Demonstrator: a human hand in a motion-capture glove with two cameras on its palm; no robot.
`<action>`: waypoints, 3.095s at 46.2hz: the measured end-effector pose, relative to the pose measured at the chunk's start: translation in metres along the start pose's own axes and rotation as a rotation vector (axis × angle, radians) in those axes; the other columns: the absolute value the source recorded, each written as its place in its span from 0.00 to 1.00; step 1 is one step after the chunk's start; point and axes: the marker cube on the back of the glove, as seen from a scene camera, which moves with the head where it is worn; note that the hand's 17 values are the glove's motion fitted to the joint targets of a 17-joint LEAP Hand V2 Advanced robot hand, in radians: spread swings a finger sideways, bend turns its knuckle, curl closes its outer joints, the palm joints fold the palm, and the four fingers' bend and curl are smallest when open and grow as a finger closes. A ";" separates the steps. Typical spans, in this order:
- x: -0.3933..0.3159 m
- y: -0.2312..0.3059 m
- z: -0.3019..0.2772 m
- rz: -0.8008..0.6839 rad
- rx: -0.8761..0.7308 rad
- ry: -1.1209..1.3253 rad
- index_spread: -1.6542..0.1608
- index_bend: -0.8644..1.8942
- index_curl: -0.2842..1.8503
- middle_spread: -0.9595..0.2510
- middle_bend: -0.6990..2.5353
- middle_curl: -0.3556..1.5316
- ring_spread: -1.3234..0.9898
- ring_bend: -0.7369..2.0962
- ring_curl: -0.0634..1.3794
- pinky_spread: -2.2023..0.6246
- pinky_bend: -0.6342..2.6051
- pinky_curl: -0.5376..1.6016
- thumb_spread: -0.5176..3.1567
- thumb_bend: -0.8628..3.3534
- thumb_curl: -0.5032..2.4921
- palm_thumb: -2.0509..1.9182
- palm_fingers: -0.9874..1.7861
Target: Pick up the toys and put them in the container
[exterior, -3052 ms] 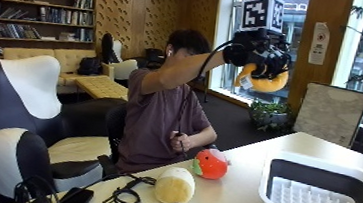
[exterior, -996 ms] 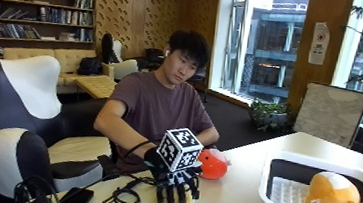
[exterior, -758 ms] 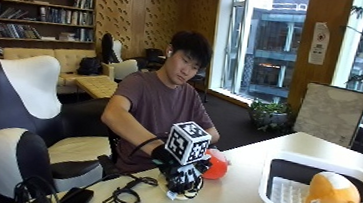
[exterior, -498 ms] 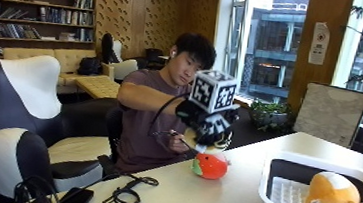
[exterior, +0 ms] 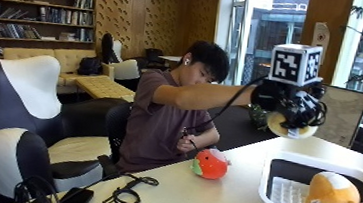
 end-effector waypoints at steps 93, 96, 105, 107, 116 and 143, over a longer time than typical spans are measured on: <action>0.029 0.244 0.279 -0.497 -0.237 0.178 0.77 0.37 0.18 0.84 0.28 0.31 0.53 0.58 0.40 0.72 0.59 0.43 0.49 0.23 0.31 0.59 0.48; 0.029 0.241 0.276 -0.550 -0.195 0.118 0.77 0.37 0.19 0.80 0.30 0.32 0.50 0.61 0.41 0.70 0.58 0.42 0.50 0.24 0.32 0.60 0.54; 0.015 0.235 0.245 -0.602 -0.251 0.050 0.74 0.43 0.21 0.63 0.39 0.38 0.43 0.65 0.45 0.67 0.56 0.43 0.42 0.26 0.38 0.68 0.71; 0.010 0.235 0.234 -0.605 -0.258 0.073 0.73 0.45 0.22 0.60 0.41 0.40 0.42 0.65 0.46 0.67 0.55 0.43 0.40 0.26 0.39 0.68 0.73; -0.003 0.208 0.150 -0.609 -0.090 0.239 0.70 0.49 0.26 0.53 0.46 0.46 0.40 0.67 0.49 0.66 0.54 0.44 0.35 0.25 0.42 0.69 0.73; -0.106 0.047 0.060 -0.345 0.079 0.123 0.67 0.54 0.35 0.45 0.49 0.58 0.38 0.70 0.54 0.66 0.57 0.48 0.26 0.24 0.49 0.69 0.67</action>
